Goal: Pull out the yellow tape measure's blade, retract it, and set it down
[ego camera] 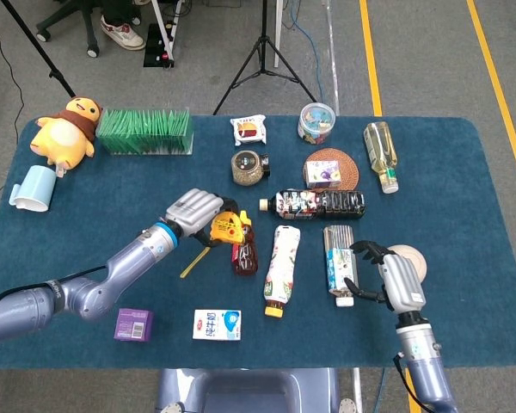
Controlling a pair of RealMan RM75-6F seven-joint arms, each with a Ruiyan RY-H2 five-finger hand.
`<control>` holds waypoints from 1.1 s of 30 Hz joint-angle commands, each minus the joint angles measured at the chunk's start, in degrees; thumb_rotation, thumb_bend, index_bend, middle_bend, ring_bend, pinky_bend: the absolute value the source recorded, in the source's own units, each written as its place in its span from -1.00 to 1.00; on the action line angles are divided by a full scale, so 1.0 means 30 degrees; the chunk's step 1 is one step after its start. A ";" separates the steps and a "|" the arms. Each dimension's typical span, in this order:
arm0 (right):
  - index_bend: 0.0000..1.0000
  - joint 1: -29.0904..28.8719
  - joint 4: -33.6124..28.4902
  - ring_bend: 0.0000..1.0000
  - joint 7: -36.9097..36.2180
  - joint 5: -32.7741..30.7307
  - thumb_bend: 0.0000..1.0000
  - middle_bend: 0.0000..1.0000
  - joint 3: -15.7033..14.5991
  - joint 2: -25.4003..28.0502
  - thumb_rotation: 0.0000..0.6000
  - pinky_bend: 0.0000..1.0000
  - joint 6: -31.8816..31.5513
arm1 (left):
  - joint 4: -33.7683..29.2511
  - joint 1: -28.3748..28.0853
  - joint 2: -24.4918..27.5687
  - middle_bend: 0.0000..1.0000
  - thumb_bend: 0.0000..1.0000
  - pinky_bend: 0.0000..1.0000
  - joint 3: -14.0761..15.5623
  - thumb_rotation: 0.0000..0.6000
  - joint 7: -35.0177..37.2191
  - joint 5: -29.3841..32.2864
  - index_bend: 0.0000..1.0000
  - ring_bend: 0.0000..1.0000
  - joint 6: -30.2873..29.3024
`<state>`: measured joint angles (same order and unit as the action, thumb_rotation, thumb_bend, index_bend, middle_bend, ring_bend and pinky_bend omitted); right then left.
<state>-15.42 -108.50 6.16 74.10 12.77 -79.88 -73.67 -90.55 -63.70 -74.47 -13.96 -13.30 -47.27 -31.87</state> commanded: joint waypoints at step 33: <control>-0.39 -0.3666 0.2340 -0.23 0.4099 -0.3998 -0.49 -0.26 0.2024 -0.6686 0.83 -0.21 -0.0940 | 0.1367 -0.4752 -0.2734 -0.17 -0.30 -0.05 0.1116 1.00 -0.0944 0.5397 0.13 -0.37 -0.1304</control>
<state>-26.20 -101.85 18.14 62.33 18.63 -99.58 -76.18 -86.52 -77.41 -82.38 -10.97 -15.63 -31.78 -35.25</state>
